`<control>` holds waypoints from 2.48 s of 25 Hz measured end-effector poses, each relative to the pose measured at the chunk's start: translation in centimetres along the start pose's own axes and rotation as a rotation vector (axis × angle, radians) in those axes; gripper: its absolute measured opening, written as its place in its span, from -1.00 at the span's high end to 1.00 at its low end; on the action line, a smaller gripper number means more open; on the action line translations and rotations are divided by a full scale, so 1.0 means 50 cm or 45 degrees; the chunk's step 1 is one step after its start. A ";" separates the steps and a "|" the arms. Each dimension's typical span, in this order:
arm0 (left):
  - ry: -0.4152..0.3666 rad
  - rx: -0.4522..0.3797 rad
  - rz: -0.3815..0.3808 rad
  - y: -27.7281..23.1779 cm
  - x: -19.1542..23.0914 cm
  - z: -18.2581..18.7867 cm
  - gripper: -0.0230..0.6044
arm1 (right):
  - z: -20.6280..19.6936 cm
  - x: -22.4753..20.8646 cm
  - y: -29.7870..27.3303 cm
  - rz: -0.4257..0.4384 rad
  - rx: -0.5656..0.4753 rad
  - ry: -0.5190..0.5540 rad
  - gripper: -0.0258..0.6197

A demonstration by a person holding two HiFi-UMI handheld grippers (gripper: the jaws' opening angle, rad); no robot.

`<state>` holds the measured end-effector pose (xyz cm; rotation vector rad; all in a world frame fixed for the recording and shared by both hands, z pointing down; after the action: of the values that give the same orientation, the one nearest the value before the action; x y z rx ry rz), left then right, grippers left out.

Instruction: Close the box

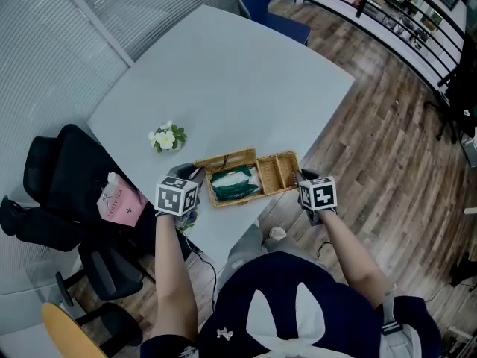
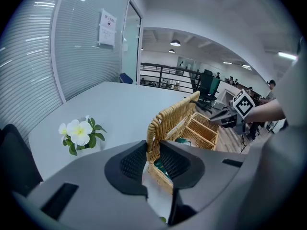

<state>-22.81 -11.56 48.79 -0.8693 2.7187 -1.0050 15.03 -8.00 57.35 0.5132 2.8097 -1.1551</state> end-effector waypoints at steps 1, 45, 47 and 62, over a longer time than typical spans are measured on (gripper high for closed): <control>-0.004 0.002 0.002 0.001 -0.001 -0.001 0.63 | 0.000 0.000 0.000 0.000 0.000 0.000 0.75; -0.300 0.099 0.085 0.057 -0.088 -0.019 0.63 | -0.004 0.001 -0.008 0.006 0.012 0.033 0.76; -0.306 0.095 0.088 0.061 -0.091 -0.016 0.63 | 0.001 0.002 -0.006 -0.002 0.010 0.033 0.76; -0.320 0.136 0.118 0.069 -0.124 -0.041 0.61 | 0.001 -0.002 -0.010 0.010 0.015 0.026 0.77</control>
<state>-19.93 -4.85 47.67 -0.7850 2.4489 -0.9423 14.96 -8.42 57.68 0.5398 2.8164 -1.1726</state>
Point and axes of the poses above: the fingertips, and each gripper's own axes: y backward along the fingers, x to its left, z out of its top, the point moved 10 cm from there along y, backward along the fingers, and after that the axes turned 8 degrees about -x, right-handed, at the moved point
